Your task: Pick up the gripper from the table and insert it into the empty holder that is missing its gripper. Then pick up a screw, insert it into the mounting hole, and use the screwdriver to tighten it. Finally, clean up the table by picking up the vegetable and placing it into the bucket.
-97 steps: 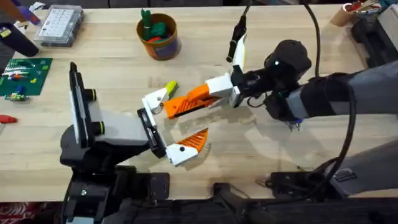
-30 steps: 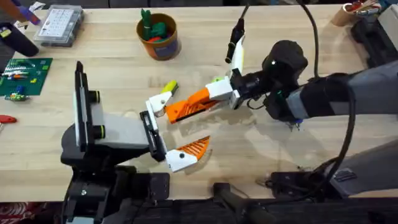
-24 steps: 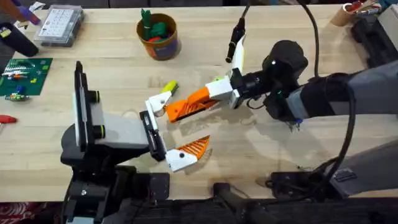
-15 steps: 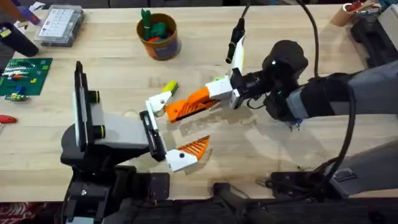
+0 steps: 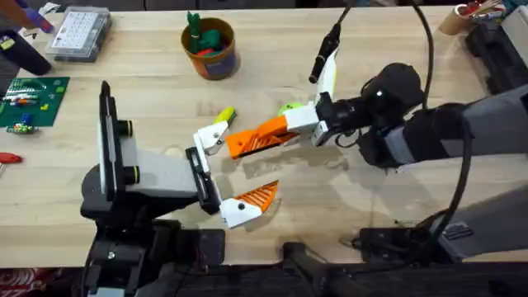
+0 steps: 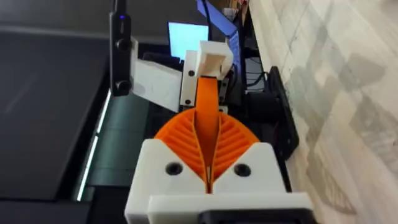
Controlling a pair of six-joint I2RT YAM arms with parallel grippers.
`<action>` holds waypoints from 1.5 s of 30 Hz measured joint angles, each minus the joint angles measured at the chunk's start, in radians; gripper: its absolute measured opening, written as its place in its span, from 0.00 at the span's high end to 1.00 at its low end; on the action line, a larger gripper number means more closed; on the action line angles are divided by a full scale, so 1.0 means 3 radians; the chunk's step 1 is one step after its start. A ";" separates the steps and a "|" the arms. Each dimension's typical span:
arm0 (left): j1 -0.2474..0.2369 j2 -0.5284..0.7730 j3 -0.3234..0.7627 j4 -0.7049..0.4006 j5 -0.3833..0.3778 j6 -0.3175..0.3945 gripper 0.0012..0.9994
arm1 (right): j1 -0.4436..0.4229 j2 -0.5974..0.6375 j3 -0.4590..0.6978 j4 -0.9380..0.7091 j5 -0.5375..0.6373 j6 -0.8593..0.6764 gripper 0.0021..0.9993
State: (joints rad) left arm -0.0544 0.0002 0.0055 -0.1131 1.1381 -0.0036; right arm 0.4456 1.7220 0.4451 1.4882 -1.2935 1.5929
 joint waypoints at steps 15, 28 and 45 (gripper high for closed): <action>0.0000 0.0000 0.0000 0.0000 0.0000 0.0001 0.01 | 0.0051 0.0000 -0.0013 -0.0060 0.0073 0.0298 0.98; 0.0000 0.0000 0.0000 -0.0001 0.0000 0.0001 0.01 | 0.0074 0.0000 -0.0010 -0.0001 0.0074 0.0289 0.98; 0.0000 0.0000 0.0000 0.0000 0.0000 0.0001 0.01 | 0.0148 0.0000 -0.0009 -0.0143 0.0199 0.0205 0.98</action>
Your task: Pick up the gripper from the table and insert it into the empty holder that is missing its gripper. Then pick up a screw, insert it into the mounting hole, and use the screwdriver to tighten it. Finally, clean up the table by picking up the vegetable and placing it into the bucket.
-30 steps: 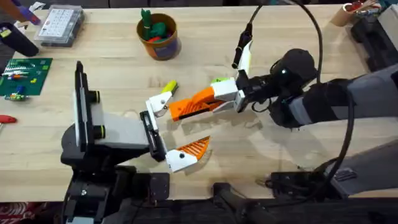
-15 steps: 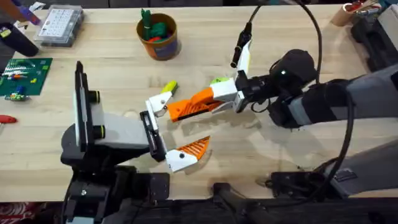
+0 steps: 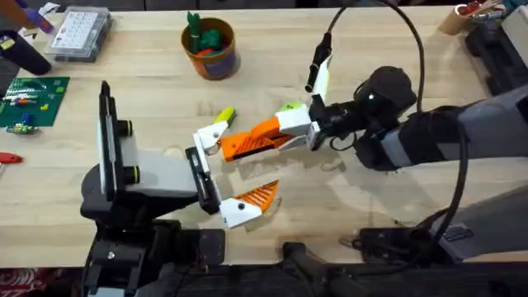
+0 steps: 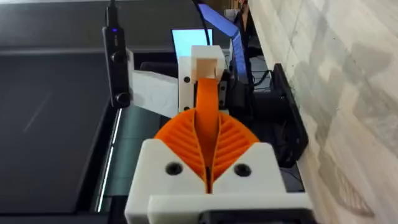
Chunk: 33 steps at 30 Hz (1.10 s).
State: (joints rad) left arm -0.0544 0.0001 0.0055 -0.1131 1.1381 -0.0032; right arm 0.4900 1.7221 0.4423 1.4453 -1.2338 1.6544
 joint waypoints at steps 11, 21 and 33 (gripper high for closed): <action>0.0000 0.0000 0.0000 0.0000 0.0000 0.0024 0.01 | 0.0003 0.0002 0.0000 0.0118 0.0021 -0.0008 0.98; 0.0000 0.0000 0.0000 0.0000 0.0000 0.0025 0.01 | 0.0039 0.0003 0.0000 0.0117 0.0049 -0.0008 0.98; 0.0000 -0.0001 0.0000 0.0001 -0.0002 0.0038 0.01 | 0.0143 0.0002 0.0000 0.0106 0.0208 -0.0035 0.98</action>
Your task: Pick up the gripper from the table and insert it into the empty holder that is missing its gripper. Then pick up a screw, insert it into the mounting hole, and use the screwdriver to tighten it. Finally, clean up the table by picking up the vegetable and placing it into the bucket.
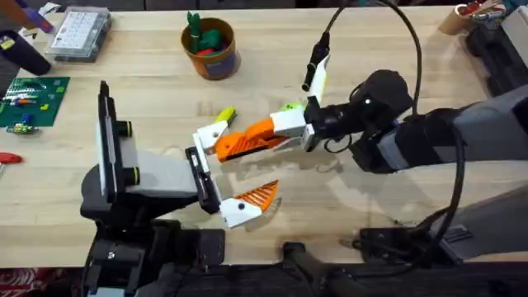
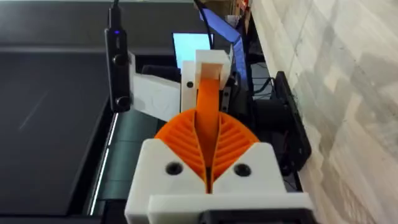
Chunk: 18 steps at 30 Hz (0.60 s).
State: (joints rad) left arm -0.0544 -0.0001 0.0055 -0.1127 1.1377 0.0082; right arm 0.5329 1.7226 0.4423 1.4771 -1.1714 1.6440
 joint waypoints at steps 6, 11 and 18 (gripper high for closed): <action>0.0000 0.0001 0.0000 0.0000 -0.0004 0.0000 0.01 | 0.0012 0.0001 0.0000 -0.0043 0.0077 -0.0013 0.98; 0.0000 0.0000 0.0000 0.0000 -0.0007 0.0002 0.01 | 0.0013 0.0000 0.0022 -0.0067 0.0088 -0.0050 0.98; 0.0003 0.0001 0.0000 0.0004 -0.0039 0.0025 0.01 | 0.0013 0.0003 0.0077 -0.0136 0.0078 -0.0074 0.98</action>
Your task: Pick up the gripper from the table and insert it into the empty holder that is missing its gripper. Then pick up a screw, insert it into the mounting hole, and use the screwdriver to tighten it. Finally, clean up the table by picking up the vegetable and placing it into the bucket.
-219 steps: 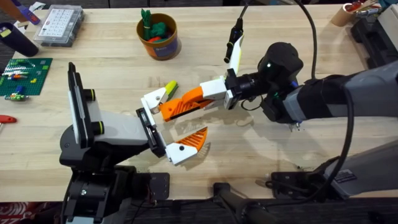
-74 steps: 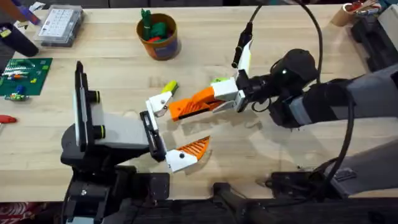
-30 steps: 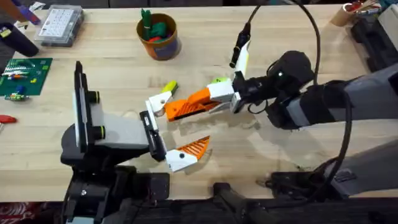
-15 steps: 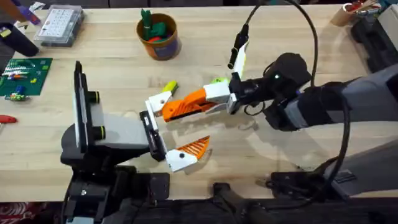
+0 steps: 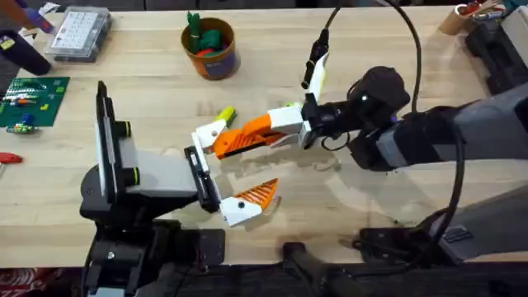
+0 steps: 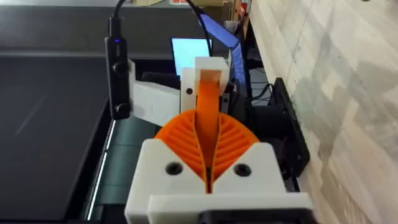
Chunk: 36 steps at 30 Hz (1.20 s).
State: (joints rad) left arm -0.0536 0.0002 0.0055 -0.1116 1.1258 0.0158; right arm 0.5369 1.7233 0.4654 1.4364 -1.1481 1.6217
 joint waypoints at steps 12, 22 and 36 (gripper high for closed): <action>0.0001 0.0000 0.0000 0.0001 -0.0011 -0.0003 0.01 | 0.0046 0.0000 0.0108 -0.0249 0.0008 -0.0169 0.98; 0.0007 0.0000 0.0004 0.0005 -0.0049 0.0050 0.01 | 0.0057 0.0001 0.0239 -0.0410 -0.0014 -0.0348 0.98; 0.0006 -0.0001 0.0004 -0.0002 -0.0038 0.0042 0.01 | 0.0065 0.0017 0.0284 -0.0558 0.0009 -0.0552 0.98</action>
State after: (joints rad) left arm -0.0517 -0.0002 0.0067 -0.1123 1.1145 0.0284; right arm 0.5564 1.7284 0.5506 1.2688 -1.1454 1.4561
